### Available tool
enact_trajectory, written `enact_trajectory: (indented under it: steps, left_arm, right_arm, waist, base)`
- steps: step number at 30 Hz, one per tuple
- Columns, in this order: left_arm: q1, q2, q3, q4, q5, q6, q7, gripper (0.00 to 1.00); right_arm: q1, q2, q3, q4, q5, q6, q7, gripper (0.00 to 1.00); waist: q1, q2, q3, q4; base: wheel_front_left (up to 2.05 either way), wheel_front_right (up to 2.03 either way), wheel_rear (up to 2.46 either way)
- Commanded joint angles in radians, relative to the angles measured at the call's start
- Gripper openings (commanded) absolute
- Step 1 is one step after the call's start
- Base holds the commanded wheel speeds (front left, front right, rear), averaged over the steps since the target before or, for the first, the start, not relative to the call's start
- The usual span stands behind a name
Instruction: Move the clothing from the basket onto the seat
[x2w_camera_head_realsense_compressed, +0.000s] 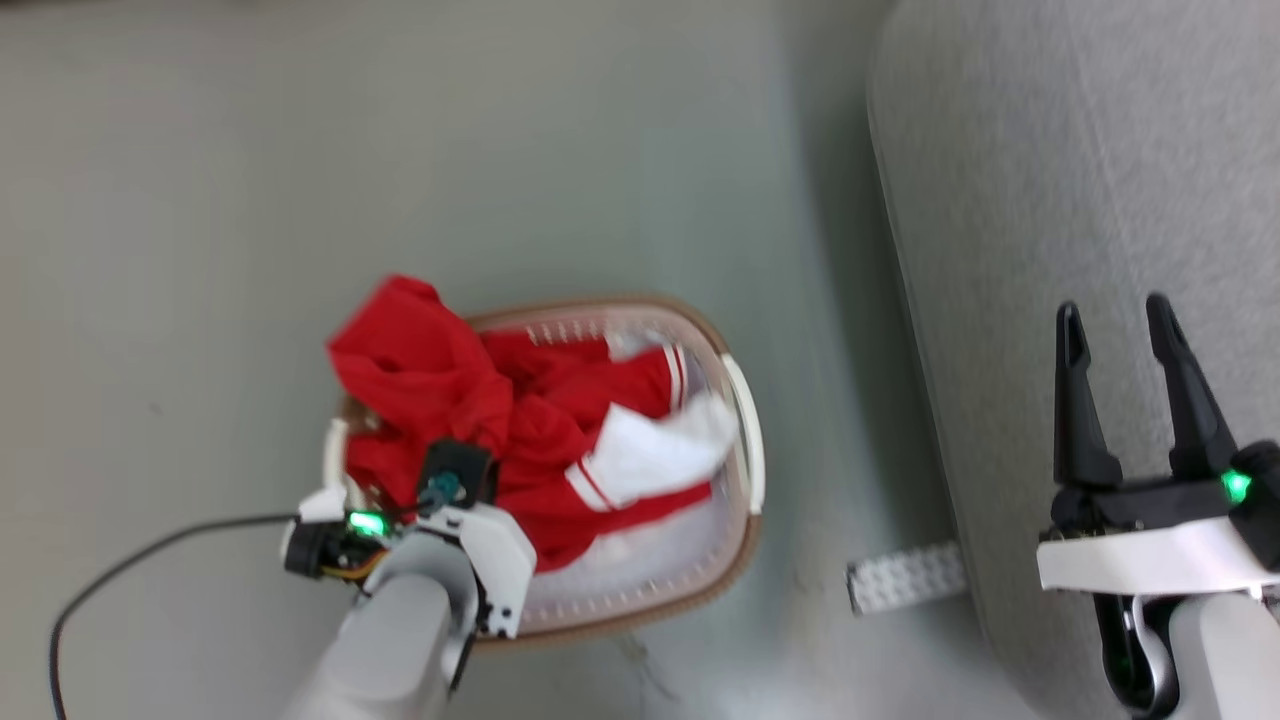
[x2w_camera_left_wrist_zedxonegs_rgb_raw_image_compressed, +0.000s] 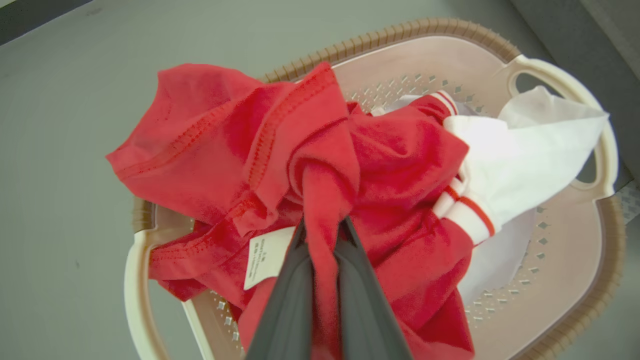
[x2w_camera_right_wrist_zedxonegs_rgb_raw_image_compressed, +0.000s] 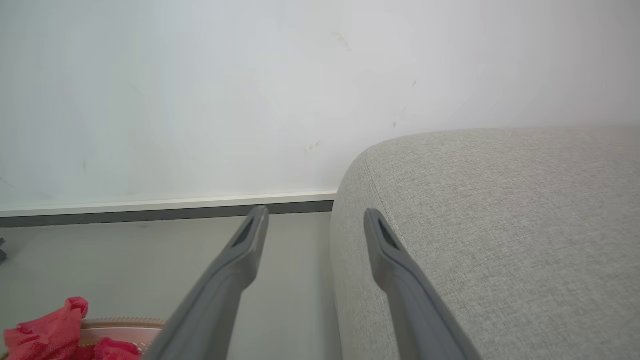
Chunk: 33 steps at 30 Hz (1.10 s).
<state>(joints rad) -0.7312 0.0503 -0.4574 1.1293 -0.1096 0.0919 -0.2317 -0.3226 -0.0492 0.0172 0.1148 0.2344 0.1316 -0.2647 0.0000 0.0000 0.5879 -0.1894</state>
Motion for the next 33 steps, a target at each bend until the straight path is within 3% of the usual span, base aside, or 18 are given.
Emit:
enact_trajectory:
  steps: [1,6,15,21,33]
  left_arm:
    - [0.029,0.002,-0.002,-0.018,-0.02,-0.006,-0.012,0.0]
    - [0.109,0.002,-0.038,-0.126,-0.077,-0.023,-0.01,0.0]
    - [0.213,0.013,-0.068,-0.352,-0.108,-0.002,0.053,0.0]
    - [0.303,0.059,-0.065,-0.63,-0.134,0.02,0.156,0.0]
    - [0.394,0.146,-0.046,-0.972,-0.145,0.064,0.313,0.0]
  right_arm:
    - [0.025,-0.003,-0.009,0.009,-0.007,-0.002,0.0,1.0]
    - [0.076,-0.002,-0.021,0.037,-0.006,-0.002,0.0,1.0]
    - [0.165,-0.002,-0.031,0.065,0.0,-0.002,0.0,1.0]
    - [0.245,-0.002,-0.044,0.086,-0.013,-0.002,0.0,1.0]
    - [0.331,-0.002,-0.03,0.095,-0.025,-0.002,0.0,1.0]
  waist:
    - [0.0,0.0,-0.125,0.065]
    - [0.0,0.0,-0.243,0.099]
    - [0.0,0.0,-0.389,0.121]
    - [0.0,0.0,-0.502,0.134]
    - [0.0,0.0,-0.622,0.131]
  base:
    - [0.0,0.0,0.0]
    - [0.0,0.0,0.0]
    - [0.0,0.0,0.0]
    - [0.0,0.0,0.0]
    - [0.0,0.0,0.0]
